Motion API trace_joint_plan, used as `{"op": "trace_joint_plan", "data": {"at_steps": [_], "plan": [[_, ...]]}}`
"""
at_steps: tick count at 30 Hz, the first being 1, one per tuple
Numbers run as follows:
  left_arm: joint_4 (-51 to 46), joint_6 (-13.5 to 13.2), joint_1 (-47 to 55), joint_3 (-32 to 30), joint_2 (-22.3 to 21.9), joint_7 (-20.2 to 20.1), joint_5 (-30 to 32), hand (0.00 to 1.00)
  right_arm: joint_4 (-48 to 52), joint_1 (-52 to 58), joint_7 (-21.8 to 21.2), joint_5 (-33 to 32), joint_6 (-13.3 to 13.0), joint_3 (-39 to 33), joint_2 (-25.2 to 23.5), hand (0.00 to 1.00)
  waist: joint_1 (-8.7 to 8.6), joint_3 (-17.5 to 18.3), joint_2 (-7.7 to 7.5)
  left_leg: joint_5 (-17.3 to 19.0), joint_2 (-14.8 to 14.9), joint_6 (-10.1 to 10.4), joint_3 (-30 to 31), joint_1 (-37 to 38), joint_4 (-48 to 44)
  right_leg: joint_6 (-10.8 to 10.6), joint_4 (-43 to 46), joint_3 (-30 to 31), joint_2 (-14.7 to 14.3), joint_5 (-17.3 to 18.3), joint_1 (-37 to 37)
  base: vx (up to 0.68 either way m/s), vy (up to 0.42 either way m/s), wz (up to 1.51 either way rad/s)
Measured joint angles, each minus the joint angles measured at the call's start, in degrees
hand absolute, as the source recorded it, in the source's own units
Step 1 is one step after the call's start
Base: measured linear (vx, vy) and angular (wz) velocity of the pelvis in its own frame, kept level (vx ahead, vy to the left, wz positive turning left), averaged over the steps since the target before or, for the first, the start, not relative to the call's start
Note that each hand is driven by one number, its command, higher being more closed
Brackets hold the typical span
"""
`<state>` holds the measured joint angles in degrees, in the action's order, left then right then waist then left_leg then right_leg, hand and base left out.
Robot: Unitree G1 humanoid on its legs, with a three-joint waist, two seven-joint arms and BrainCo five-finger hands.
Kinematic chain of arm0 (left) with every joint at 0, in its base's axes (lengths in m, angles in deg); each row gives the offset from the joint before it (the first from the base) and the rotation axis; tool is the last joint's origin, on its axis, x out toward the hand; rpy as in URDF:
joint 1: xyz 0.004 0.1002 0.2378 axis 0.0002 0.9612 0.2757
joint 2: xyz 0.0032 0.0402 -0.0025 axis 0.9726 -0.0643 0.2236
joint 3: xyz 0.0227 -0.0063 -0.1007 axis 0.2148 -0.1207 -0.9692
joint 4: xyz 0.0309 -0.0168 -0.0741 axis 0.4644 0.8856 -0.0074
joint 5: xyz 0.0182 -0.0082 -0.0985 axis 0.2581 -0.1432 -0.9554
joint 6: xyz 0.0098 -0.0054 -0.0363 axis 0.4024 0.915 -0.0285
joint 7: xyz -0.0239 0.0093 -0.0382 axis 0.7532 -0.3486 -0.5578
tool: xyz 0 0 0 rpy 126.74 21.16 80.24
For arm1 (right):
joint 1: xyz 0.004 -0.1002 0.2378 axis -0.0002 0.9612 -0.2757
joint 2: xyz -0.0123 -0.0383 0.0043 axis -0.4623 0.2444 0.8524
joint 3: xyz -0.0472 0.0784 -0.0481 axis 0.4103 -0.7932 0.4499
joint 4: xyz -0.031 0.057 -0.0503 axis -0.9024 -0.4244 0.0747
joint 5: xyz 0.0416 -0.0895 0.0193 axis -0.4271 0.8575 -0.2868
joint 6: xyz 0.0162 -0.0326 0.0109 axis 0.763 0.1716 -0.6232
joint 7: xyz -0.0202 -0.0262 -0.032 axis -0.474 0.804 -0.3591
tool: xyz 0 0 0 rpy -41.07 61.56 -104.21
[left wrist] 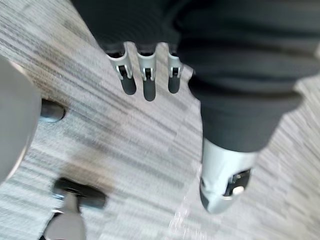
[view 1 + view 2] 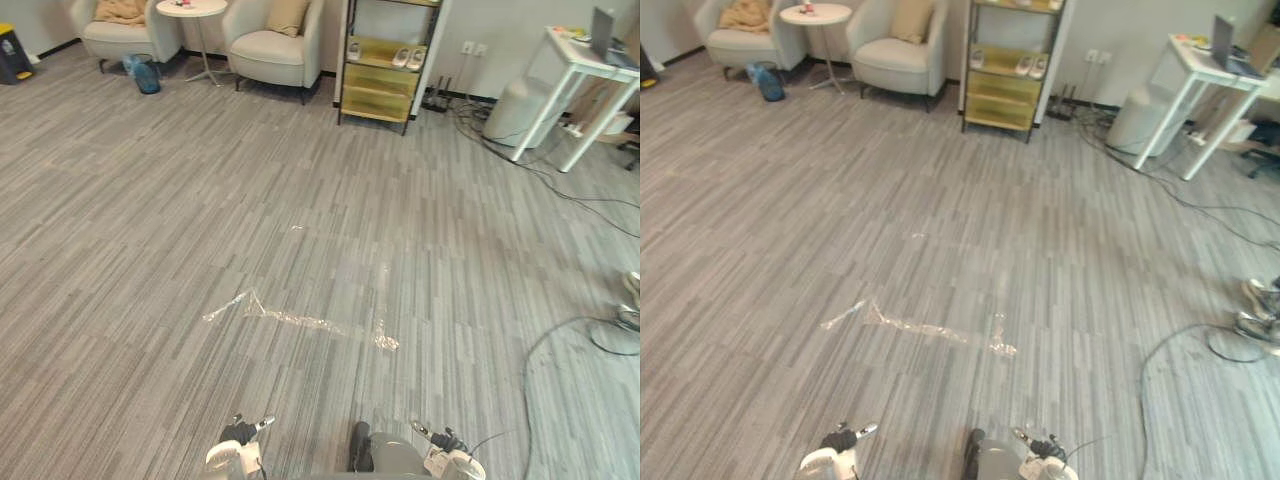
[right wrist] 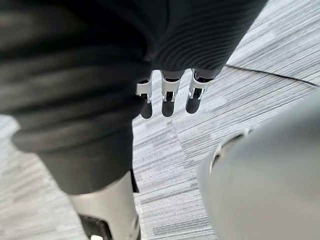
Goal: Pick up cushions and gather them together orderly.
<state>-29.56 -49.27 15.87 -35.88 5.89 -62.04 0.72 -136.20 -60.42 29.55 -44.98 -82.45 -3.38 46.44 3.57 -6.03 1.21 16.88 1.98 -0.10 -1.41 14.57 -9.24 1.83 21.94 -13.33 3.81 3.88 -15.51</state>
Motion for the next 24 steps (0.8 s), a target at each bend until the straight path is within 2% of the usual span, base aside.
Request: {"op": "trace_joint_plan", "data": {"at_steps": [2, 3, 4, 6, 7, 8, 9, 11, 12, 13, 14, 16, 17, 18, 19, 20, 21, 22, 23, 24], "plan": [[-0.3, 0.0, 0.4, -0.9, -0.5, -0.1, 0.1, 0.0, -0.9, 0.0, 0.0, 0.0, 0.0, -0.3, 0.4, 0.0, -0.08, 0.1, 1.17, 0.3, 1.0, 0.6, 2.4, -3.8, -11.3, 0.3, -0.6, -1.0, -0.7, 3.4, 2.9, 0.46, -0.205, 0.26], [-0.7, 0.2, 0.5, -1.9, -0.7, -0.5, -0.1, 0.0, -0.8, 0.3, 0.0, -0.1, 0.0, 0.0, 0.6, 0.0, -0.17, 0.2, 1.76, -1.7, 2.0, 4.3, 3.5, -10.2, -26.5, 0.7, -1.9, -1.8, -1.9, 5.5, 5.8, 0.45, -0.188, 0.31], [-1.1, 0.2, 0.5, -1.9, -0.7, -0.7, -0.1, 0.0, -0.8, 0.3, 0.2, -0.1, 0.0, 0.4, 0.8, 0.0, 0.09, -0.1, 1.79, -4.6, 3.2, 6.6, 3.6, -14.0, -35.6, 1.2, -2.7, -2.0, -2.8, 6.5, 8.2, 0.55, -0.185, 0.18], [-1.8, 0.2, 0.5, -1.7, -0.1, -0.9, -0.2, 0.0, -0.9, 0.3, 0.2, -0.2, 0.1, 2.2, 0.6, 0.0, 1.72, -0.4, 1.35, -3.8, 5.4, 5.1, 1.7, -20.5, -47.3, 2.3, -4.3, -1.8, -3.8, 8.6, 13.7, 0.45, -0.097, -0.17], [-2.4, 0.2, 0.4, -1.3, 0.3, -0.9, -0.1, 0.0, -0.9, 0.2, 0.2, -0.3, 0.1, 2.7, 0.3, 0.0, 2.18, -0.4, 0.86, -2.8, 5.6, 4.4, 0.7, -23.0, -47.7, 2.3, -5.5, -1.6, -3.8, 9.1, 15.7, 0.4, -0.076, -0.16], [-2.7, 0.2, 0.6, -0.8, 0.3, -1.0, -0.2, 0.0, -0.9, 0.2, 0.2, -0.3, 0.1, 2.8, 0.0, 0.0, 2.42, -0.4, 0.53, -2.0, 5.7, 3.7, -0.4, -25.0, -46.6, 2.0, -6.6, -1.5, -3.7, 9.2, 17.4, 0.38, -0.046, -0.25], [-3.2, -0.1, 0.5, -0.7, 0.4, -1.0, -0.2, 0.0, -1.2, -0.3, 0.2, -0.4, 0.5, 2.4, 0.0, 0.0, 3.02, -0.5, -0.05, -0.2, 5.1, 2.9, -3.6, -27.3, -39.4, 1.9, -8.9, -0.7, -2.8, 9.1, 20.1, 0.44, -0.012, -0.28], [-3.5, -0.2, 0.5, 0.3, 0.5, -1.0, -0.2, 0.0, -1.2, -0.9, 0.2, -0.4, 0.6, 2.0, -0.1, 0.0, 3.16, -0.5, -0.19, -0.5, 3.4, 2.7, -4.9, -28.7, -28.0, 1.1, -11.1, -0.2, -1.7, 9.2, 22.7, 0.35, 0.053, -0.27], [-3.4, -0.2, 0.4, 0.4, 0.5, -0.9, -0.2, 0.0, -1.2, -1.2, 0.3, -0.3, 0.7, 2.0, 0.1, 0.0, 3.19, -0.5, -0.14, -2.3, 2.1, 2.7, -4.4, -29.4, -19.1, -0.1, -13.2, 0.5, -1.2, 9.5, 24.3, 0.33, 0.115, -0.25], [-3.5, -0.3, 0.5, 0.4, 0.4, -0.9, -0.2, 0.0, -1.1, -1.3, 0.2, -0.3, 0.7, 1.9, 0.1, 0.0, 3.23, -0.4, 0.04, -6.0, 1.3, 3.3, -3.8, -29.5, -11.2, -1.0, -14.7, 1.1, -1.2, 9.9, 25.6, 0.52, 0.231, -0.44], [-3.4, -0.4, 0.5, 0.7, 0.6, -0.9, -0.4, 0.0, -1.2, -0.9, 0.3, -0.2, 0.7, 1.9, 0.2, 0.0, 4.18, 0.0, -0.48, -13.1, 0.4, 2.8, -3.1, -29.2, -9.0, -1.9, -15.9, 3.0, -0.8, 10.3, 26.7, 0.44, 0.203, -0.41], [-3.2, -0.6, 0.0, 1.7, 2.0, -1.0, -0.1, 0.0, -1.5, -1.1, 0.2, -0.1, 1.1, 2.2, -0.8, 0.0, 4.16, 1.2, -2.38, -11.2, -1.6, 0.0, -3.7, -29.3, -9.4, -2.5, -15.3, 5.4, 1.2, 10.4, 26.6, 0.54, 0.21, -0.22], [-3.0, -0.4, -0.4, 1.8, 2.4, -0.9, -0.2, 0.0, -1.4, -0.9, 0.1, 0.0, 1.2, 2.2, -1.3, 0.0, 4.33, 0.9, -3.18, -10.1, -1.8, -0.8, -5.6, -28.2, -11.0, -3.1, -12.4, 7.6, 2.3, 10.1, 26.3, 0.59, 0.226, -0.16], [-2.9, -0.2, -0.3, 1.9, 2.4, -0.9, -0.2, 0.0, -1.4, -0.7, 0.1, 0.0, 1.2, 2.3, -1.4, 0.0, 4.64, 0.9, -3.3, -9.3, -1.9, -1.3, -6.0, -27.5, -11.5, -3.2, -10.2, 8.7, 2.6, 10.1, 26.0, 0.45, 0.208, -0.3], [-2.9, 0.0, -0.2, 2.1, 2.5, -1.0, -0.1, 0.0, -1.1, -0.1, -0.1, 0.2, 1.3, 2.5, -1.6, 0.0, 4.89, 1.0, -3.33, -8.3, -2.2, -2.2, -6.4, -25.4, -11.9, -4.6, -2.0, 10.1, 3.0, 9.4, 23.5, 0.42, 0.199, -0.26], [-2.8, 0.2, -0.2, 2.8, 2.5, -1.1, -0.1, 0.0, -0.7, 0.0, -0.2, 0.6, 1.3, 3.5, -1.6, 0.0, 4.78, 0.8, -3.13, -7.8, -2.5, -3.0, -6.3, -22.4, -10.8, -8.7, 10.9, 11.2, 3.6, 6.3, 18.5, 0.4, 0.187, -0.22], [-2.7, 0.2, -0.5, 3.1, 2.4, -1.1, -0.2, 0.0, -0.7, 0.0, -0.4, 1.4, 1.2, 3.8, -1.5, 0.0, 4.69, 0.5, -2.89, -6.8, -2.5, -3.0, -6.1, -20.1, -9.5, -10.9, 19.4, 12.0, 4.1, 3.5, 14.7, 0.4, 0.154, -0.09], [-2.5, 0.3, -0.8, 3.6, 2.4, -1.1, -0.1, 0.0, -0.7, 0.3, -0.6, 2.2, 1.3, 4.0, -1.7, 0.0, 4.64, 0.0, -2.55, -5.1, -2.9, -2.8, -5.7, -15.9, -7.4, -10.8, 30.8, 11.9, 4.8, 3.2, 10.1, 0.36, 0.115, 0.03], [-1.9, 0.3, -0.7, 3.7, 2.6, -1.0, -0.2, 0.0, 0.4, 0.8, -0.6, 2.2, 1.3, 4.1, -1.7, 0.0, 4.05, -0.1, -2.45, -4.9, -3.3, -3.1, -5.6, -12.5, -5.7, -9.7, 36.0, 10.9, 5.6, 4.5, 6.5, 0.35, 0.09, 0.18], [-1.6, 0.4, -0.7, 3.7, 2.5, -1.0, -0.2, 0.0, 1.0, 1.0, -0.6, 2.2, 1.2, 4.3, -1.5, 0.0, 3.39, -0.1, -2.28, -4.7, -3.3, -3.3, -5.1, -10.6, -4.4, -9.0, 36.1, 9.4, 5.9, 5.4, 5.4, 0.28, 0.051, 0.4]]}}
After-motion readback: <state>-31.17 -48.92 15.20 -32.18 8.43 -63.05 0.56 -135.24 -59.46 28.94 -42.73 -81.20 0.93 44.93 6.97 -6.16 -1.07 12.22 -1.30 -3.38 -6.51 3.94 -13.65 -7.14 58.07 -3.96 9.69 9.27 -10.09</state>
